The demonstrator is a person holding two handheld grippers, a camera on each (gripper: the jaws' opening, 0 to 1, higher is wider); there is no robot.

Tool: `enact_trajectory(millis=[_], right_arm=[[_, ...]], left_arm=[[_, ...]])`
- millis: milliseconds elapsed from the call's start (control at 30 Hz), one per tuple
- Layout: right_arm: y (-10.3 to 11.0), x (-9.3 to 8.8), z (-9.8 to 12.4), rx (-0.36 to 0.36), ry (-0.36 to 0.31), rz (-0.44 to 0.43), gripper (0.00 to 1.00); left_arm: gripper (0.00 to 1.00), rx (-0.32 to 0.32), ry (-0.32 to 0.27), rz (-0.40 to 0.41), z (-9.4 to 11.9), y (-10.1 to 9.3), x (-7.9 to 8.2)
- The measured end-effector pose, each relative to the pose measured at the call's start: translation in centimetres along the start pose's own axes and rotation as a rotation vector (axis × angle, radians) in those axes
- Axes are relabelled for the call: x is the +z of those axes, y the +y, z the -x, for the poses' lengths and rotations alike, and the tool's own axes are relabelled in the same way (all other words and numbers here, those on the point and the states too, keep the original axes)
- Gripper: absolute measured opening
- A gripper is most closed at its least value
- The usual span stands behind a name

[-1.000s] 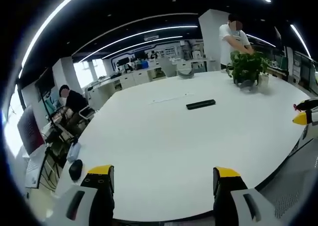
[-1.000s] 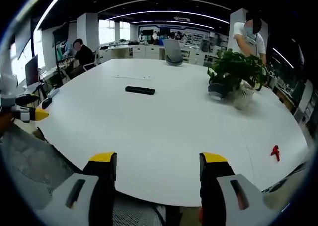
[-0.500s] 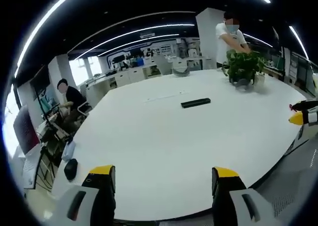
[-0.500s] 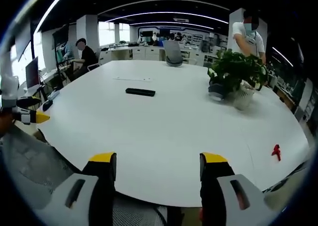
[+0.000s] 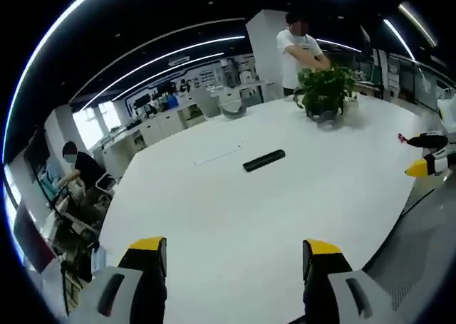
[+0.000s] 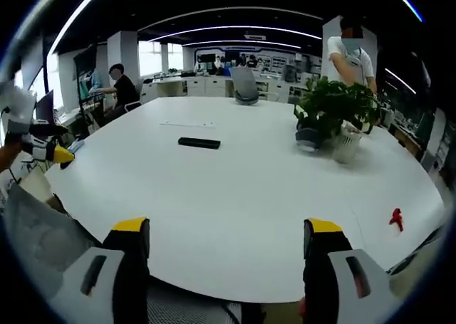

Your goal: Press the specified remote control buttons in sequence, fully releasing each button before pressing the next.

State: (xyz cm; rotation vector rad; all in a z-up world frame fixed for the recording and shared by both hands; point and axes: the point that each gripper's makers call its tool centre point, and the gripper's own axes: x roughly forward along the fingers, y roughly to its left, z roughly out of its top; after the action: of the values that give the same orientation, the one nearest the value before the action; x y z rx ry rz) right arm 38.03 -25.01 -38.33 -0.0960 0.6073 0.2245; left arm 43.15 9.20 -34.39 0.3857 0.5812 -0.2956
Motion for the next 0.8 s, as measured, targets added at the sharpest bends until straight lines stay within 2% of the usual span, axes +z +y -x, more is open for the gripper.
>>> enact_trajectory(millis=[33,200,333,600,800], right_arm=[[0.1,-0.2,-0.1,0.004,0.011,0.000,0.93],[0.2,-0.3,-0.2,0.012,0.019,0.005,0.94],[0.2,-0.3,-0.2,0.009,0.022,0.013,0.95],[0.2,-0.3,-0.3,0.011,0.023,-0.006,0.99],[-0.2,-0.6,-0.3,-0.008,0.039,-0.006,0.96]], left_arm=[[0.81,-0.013,0.014,-0.035,-0.5,0.1,0.2],[0.79,-0.047,0.013,-0.078,-2.1,0.2,1.9],[0.77,-0.129,0.017,-0.139,-3.9,-0.8,3.7],[0.72,-0.246,0.012,-0.217,-7.4,-1.6,7.5],[0.70,-0.291,0.039,-0.308,-10.1,-1.5,8.6]])
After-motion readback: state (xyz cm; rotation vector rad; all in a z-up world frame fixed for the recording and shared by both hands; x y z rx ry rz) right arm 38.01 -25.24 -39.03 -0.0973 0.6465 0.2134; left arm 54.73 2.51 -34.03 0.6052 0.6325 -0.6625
